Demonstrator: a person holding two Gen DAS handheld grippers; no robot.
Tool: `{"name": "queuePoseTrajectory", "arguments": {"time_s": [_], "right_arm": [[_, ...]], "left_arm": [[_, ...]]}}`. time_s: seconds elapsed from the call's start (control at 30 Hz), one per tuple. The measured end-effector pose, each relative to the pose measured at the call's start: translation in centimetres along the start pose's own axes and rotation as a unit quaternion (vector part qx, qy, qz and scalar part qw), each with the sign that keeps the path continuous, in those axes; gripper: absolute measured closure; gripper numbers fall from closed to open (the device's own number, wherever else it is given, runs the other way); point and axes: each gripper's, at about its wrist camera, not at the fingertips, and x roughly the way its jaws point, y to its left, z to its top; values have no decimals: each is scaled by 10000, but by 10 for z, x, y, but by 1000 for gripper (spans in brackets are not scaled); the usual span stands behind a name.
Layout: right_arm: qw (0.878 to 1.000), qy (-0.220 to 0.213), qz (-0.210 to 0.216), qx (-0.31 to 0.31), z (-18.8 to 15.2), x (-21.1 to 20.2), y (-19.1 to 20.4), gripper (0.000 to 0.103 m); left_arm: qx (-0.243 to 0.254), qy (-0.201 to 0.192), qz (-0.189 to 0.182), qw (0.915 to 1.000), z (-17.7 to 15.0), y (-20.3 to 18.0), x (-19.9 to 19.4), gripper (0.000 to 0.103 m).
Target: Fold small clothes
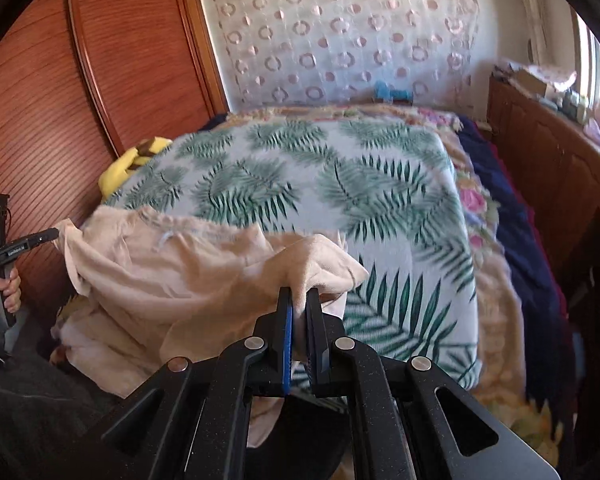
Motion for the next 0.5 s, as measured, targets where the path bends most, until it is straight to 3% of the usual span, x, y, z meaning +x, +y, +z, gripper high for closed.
{"name": "queuePoseTrajectory", "arguments": {"time_s": [0.27, 0.3, 0.37, 0.47, 0.5], "right_arm": [[9996, 232, -93, -138, 15, 14, 9, 98], [9996, 221, -96, -138, 15, 12, 9, 98], [9997, 177, -78, -134, 13, 5, 13, 97], [9998, 94, -72, -136, 14, -5, 15, 95], [9998, 68, -59, -153, 16, -8, 15, 94]], "left_arm": [[14, -126, -167, 9998, 9, 1, -17, 95], [25, -157, -169, 9997, 10, 1, -20, 90], [72, -244, -204, 9995, 15, 0, -24, 55], [111, -283, -232, 9993, 22, -3, -21, 33], [131, -290, -220, 9993, 25, -4, -19, 32]]}}
